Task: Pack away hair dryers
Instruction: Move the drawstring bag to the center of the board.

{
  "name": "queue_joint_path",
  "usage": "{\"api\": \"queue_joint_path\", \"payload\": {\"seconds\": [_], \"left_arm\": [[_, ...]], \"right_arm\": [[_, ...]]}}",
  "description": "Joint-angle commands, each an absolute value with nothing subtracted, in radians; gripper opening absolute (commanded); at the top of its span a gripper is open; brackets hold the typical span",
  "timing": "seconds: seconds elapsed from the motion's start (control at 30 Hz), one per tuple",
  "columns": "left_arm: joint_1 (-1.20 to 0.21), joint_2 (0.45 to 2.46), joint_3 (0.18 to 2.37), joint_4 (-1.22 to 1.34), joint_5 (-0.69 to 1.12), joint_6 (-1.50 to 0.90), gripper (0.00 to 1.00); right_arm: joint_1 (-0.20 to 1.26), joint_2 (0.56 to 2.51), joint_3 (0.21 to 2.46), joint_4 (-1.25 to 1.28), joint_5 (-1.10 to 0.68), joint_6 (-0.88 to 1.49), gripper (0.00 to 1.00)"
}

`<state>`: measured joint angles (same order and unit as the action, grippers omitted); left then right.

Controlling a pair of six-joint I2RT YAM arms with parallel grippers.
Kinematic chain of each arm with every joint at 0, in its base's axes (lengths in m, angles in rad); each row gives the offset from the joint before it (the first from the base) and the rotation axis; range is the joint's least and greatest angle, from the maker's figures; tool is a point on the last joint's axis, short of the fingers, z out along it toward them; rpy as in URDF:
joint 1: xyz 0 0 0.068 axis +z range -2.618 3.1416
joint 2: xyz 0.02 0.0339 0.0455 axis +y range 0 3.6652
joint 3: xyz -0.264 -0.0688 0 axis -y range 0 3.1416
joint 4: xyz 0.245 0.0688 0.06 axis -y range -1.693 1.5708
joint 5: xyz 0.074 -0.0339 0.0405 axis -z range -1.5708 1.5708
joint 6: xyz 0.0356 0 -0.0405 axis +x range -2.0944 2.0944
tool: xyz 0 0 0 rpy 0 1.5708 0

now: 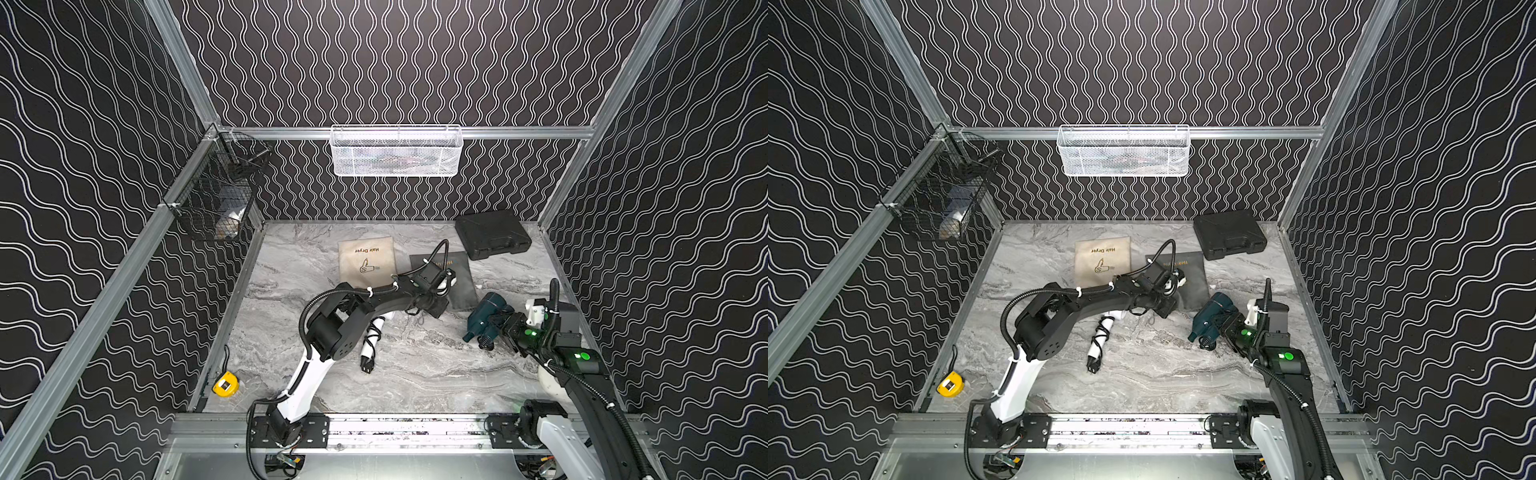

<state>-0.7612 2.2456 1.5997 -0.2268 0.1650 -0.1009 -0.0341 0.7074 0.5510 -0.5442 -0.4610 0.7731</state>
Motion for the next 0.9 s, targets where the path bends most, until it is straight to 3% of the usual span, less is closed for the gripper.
{"api": "queue_joint_path", "payload": {"seconds": [0.0, 0.23, 0.4, 0.63, 0.87], "left_arm": [[-0.773, 2.239, 1.549, -0.333, 0.220, -0.149, 0.28], [-0.788, 2.159, 1.436, -0.302, 0.279, -0.249, 0.31], [-0.816, 2.074, 1.376, -0.322, 0.278, -0.275, 0.45], [-0.821, 1.969, 1.372, -0.385, 0.258, -0.239, 0.57], [-0.822, 1.953, 1.402, -0.464, 0.274, -0.102, 0.56]], "right_arm": [[-0.038, 0.701, 0.559, -0.566, -0.434, 0.747, 0.04], [-0.053, 0.723, 0.542, -0.588, -0.412, 0.726, 0.04], [-0.069, 0.721, 0.570, -0.637, -0.384, 0.682, 0.04], [-0.084, 0.713, 0.577, -0.644, -0.382, 0.680, 0.04], [-0.086, 0.684, 0.554, -0.639, -0.388, 0.696, 0.04]]}}
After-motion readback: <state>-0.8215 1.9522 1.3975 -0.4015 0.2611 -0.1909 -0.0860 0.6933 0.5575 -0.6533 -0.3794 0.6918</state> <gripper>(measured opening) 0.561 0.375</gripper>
